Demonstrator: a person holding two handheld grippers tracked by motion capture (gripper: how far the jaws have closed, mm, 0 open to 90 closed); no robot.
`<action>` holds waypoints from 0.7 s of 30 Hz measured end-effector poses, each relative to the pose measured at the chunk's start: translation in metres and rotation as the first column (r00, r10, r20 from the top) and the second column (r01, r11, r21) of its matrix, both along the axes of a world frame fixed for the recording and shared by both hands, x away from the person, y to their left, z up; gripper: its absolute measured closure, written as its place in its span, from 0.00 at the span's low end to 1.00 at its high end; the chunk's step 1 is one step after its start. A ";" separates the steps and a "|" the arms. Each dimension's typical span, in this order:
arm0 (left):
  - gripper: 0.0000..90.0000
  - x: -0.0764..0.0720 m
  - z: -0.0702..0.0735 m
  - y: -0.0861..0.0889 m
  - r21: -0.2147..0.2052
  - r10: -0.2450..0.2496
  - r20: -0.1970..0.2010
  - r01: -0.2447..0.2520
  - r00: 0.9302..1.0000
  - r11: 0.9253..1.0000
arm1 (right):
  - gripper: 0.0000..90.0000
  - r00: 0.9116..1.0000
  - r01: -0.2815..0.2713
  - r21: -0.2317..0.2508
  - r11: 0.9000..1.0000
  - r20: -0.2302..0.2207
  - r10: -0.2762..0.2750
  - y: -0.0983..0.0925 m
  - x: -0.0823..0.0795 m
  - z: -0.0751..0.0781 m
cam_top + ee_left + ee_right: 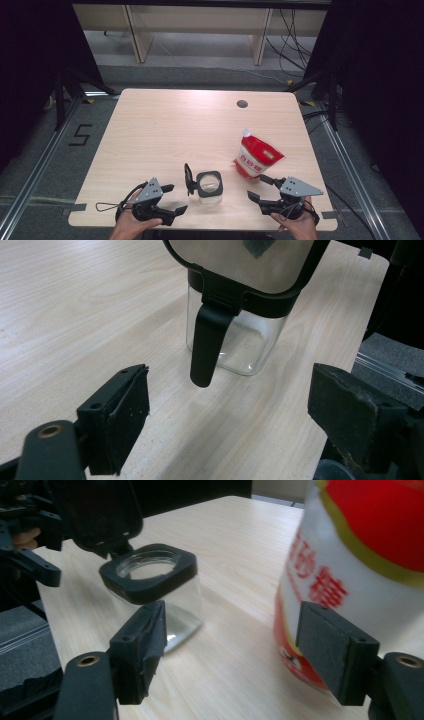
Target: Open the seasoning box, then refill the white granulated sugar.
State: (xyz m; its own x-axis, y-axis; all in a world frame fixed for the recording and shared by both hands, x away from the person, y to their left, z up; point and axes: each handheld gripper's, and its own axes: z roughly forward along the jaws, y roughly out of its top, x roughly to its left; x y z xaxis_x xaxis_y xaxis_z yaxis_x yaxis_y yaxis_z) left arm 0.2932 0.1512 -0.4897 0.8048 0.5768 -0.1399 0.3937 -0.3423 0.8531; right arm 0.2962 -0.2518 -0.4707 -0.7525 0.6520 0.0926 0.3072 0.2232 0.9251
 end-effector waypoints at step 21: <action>0.18 -0.004 -0.005 0.004 0.025 0.024 0.010 -0.024 1.000 0.999 | 0.19 0.994 0.103 -0.003 0.995 -0.040 -0.103 -0.028 0.003 -0.010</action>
